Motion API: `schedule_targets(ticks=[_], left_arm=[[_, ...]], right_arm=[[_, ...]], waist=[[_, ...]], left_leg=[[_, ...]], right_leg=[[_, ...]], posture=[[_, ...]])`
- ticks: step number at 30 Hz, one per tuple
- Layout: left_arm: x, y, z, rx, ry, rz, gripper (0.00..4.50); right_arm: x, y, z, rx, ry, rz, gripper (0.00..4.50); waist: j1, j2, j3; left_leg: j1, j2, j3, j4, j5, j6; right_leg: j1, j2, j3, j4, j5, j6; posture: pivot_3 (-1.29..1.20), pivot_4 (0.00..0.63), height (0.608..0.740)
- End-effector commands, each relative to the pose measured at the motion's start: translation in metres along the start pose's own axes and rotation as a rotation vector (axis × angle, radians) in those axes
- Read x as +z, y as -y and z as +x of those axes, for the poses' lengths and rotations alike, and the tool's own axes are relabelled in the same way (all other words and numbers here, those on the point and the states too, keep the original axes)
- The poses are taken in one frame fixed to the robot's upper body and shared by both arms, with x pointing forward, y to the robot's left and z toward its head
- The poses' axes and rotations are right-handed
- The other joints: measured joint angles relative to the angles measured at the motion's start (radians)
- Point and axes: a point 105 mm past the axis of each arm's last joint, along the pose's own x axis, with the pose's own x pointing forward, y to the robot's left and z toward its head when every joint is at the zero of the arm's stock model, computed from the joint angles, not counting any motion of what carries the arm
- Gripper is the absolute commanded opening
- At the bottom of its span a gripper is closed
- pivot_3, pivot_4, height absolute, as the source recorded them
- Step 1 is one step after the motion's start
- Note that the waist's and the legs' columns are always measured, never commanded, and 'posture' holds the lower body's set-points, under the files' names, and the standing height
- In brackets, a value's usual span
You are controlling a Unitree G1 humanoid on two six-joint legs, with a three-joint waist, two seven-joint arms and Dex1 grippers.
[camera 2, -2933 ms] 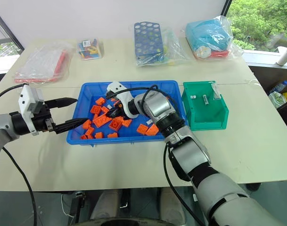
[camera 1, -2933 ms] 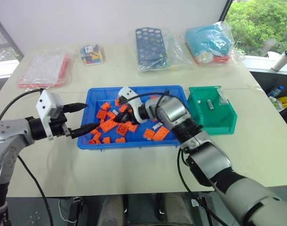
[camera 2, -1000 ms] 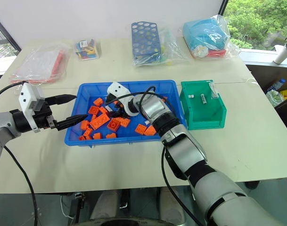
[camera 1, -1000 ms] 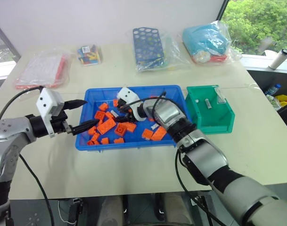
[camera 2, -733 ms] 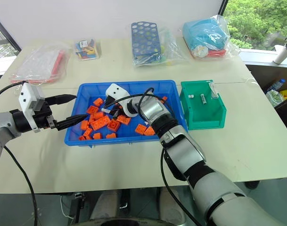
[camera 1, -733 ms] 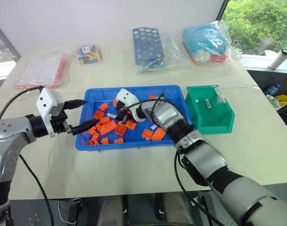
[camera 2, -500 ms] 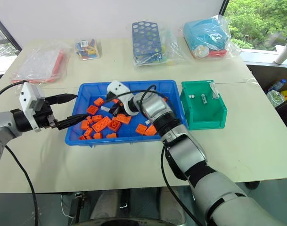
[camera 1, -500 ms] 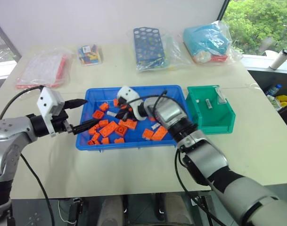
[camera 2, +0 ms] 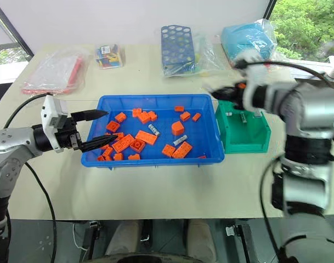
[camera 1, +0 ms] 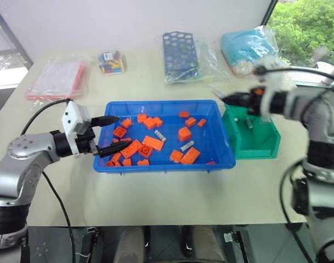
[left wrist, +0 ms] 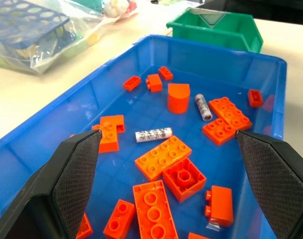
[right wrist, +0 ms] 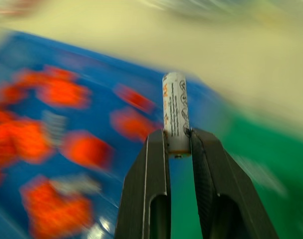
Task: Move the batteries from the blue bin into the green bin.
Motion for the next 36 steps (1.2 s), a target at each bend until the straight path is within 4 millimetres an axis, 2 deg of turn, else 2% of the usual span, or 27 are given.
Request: schedule_targets(ticks=[1,3,5,6,7,8,10,12,14,16,19,23,26,30,36], left_arm=[[0.009,-0.002,0.004,-0.019,0.020,0.038,4.50],[0.010,-0.004,0.006,-0.022,0.023,0.042,4.50],[0.012,-0.006,0.007,-0.025,0.025,0.046,4.50],[0.012,-0.007,0.008,-0.026,0.024,0.047,4.50],[0.012,-0.007,0.008,-0.027,0.024,0.048,4.50],[0.012,-0.008,0.008,-0.027,0.024,0.048,4.50],[0.012,-0.009,0.008,-0.027,0.023,0.049,4.50],[0.012,-0.008,0.009,-0.027,0.023,0.051,4.50],[0.013,-0.008,0.009,-0.026,0.023,0.053,4.50],[0.014,-0.008,0.008,-0.021,0.022,0.055,4.50],[0.013,-0.007,0.006,-0.010,0.015,0.058,4.50],[0.015,-0.005,0.002,0.001,0.013,0.058,4.50],[0.013,-0.004,-0.002,0.012,-0.005,0.067,4.50],[0.011,-0.006,-0.007,0.034,-0.021,0.067,4.50],[0.013,-0.006,-0.011,0.054,-0.019,0.068,4.50]], right_arm=[[0.002,0.000,-0.016,-0.042,0.052,-0.031,0.08],[-0.007,0.005,-0.015,-0.081,0.035,-0.046,1.11],[-0.008,0.008,-0.014,-0.109,0.038,-0.070,1.98],[-0.004,0.007,-0.014,-0.110,0.050,-0.095,2.61],[0.002,0.005,-0.013,-0.103,0.067,-0.115,2.88],[0.012,-0.001,-0.011,-0.080,0.099,-0.134,3.40],[0.029,-0.016,-0.006,-0.023,0.152,-0.161,3.40],[0.044,-0.047,0.008,0.088,0.189,-0.193,3.40],[0.048,-0.078,0.023,0.183,0.190,-0.236,3.40],[0.038,-0.108,0.046,0.260,0.150,-0.260,3.40],[0.011,-0.142,0.077,0.324,0.071,-0.362,3.40],[-0.017,-0.158,0.106,0.331,0.007,-0.492,3.40],[-0.026,-0.170,0.126,0.363,-0.017,-0.432,3.40],[-0.030,-0.175,0.141,0.359,-0.028,-0.448,3.40],[-0.052,-0.177,0.159,0.364,-0.089,-0.455,3.40]], waist=[[-0.009,0.000,0.000],[-0.016,0.000,0.000],[-0.016,0.001,0.000],[-0.016,0.001,0.001],[-0.014,0.001,0.001],[-0.013,0.001,0.001],[-0.012,0.002,0.001],[-0.010,0.002,0.001],[-0.008,0.001,0.001],[-0.006,0.001,0.001],[-0.002,0.001,0.001],[0.002,0.001,0.001],[-0.003,-0.001,0.000],[-0.006,0.000,0.000],[-0.006,0.000,0.000]], left_leg=[[0.000,0.000,0.000,0.000,0.000,0.000],[0.001,0.001,0.000,0.000,0.000,0.000],[0.002,0.001,0.000,0.000,0.000,0.000],[0.002,0.001,0.000,0.000,0.000,0.000],[0.002,0.001,0.000,0.000,0.000,0.000],[0.001,0.001,0.000,0.000,0.000,0.000],[0.001,0.001,0.000,0.000,0.000,0.000],[0.001,0.001,0.000,0.000,0.000,0.000],[0.001,0.001,0.000,0.000,0.000,0.000],[0.001,0.001,0.000,0.000,0.000,0.000],[0.000,0.001,0.000,0.000,0.000,0.000],[-0.001,0.000,0.000,0.002,0.000,0.000],[-0.001,0.000,0.001,0.004,0.000,0.000],[0.000,0.001,0.000,0.002,0.000,0.000],[0.000,0.001,0.001,0.002,0.000,0.000]], right_leg=[[0.000,0.001,0.000,0.000,0.000,0.000],[0.000,0.004,0.002,0.001,0.001,0.003],[0.000,0.007,0.002,0.002,0.001,0.002],[0.000,0.007,0.002,0.002,0.001,0.002],[0.000,0.006,0.002,0.002,0.001,0.002],[0.000,0.006,0.002,0.001,0.001,0.002],[-0.001,0.006,0.002,0.001,0.001,0.003],[-0.001,0.006,0.002,0.001,0.001,0.003],[-0.001,0.006,0.002,0.002,0.001,0.003],[-0.001,0.006,0.001,0.002,0.001,0.003],[-0.001,0.006,0.001,0.001,0.001,0.003],[0.000,0.005,0.000,0.001,0.001,0.003],[0.001,0.005,0.000,0.001,0.001,0.003],[0.000,0.006,0.000,0.002,0.001,0.003],[0.000,0.006,0.000,0.002,0.002,0.003]], posture=[[0.00,0.150,0.737],[0.00,0.150,0.737],[0.00,0.150,0.737],[0.00,0.150,0.737],[0.00,0.150,0.737],[0.00,0.150,0.737],[0.00,0.150,0.737],[0.00,0.150,0.737],[0.00,0.150,0.737],[0.00,0.150,0.737],[0.00,0.150,0.737],[0.00,0.150,0.737],[0.00,0.150,0.737],[0.00,0.150,0.737],[0.00,0.150,0.737]])
